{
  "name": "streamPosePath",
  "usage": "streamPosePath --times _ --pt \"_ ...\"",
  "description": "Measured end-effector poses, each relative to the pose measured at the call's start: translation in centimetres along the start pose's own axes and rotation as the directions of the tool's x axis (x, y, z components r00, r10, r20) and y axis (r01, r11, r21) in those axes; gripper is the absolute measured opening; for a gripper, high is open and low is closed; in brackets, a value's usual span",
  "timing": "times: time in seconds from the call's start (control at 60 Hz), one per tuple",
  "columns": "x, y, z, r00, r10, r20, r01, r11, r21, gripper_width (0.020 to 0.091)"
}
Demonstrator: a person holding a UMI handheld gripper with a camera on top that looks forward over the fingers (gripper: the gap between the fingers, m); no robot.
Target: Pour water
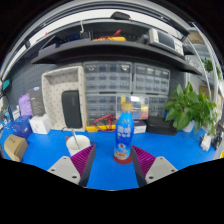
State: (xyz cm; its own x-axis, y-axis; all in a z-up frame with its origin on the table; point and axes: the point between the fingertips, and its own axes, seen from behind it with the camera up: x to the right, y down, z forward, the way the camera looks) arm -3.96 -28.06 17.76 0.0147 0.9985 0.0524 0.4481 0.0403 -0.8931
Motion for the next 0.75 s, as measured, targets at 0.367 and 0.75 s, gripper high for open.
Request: streamPosePath --times 0.367,0.75 --pt "-6.9 -9.1 -8.3 0.998 -0.017 0.067 0.008 0.991 0.132 0.0697" --pt "-9.4 -10.9 -10.8 0.995 -0.034 0.089 0.020 0.987 0.161 0.0695"
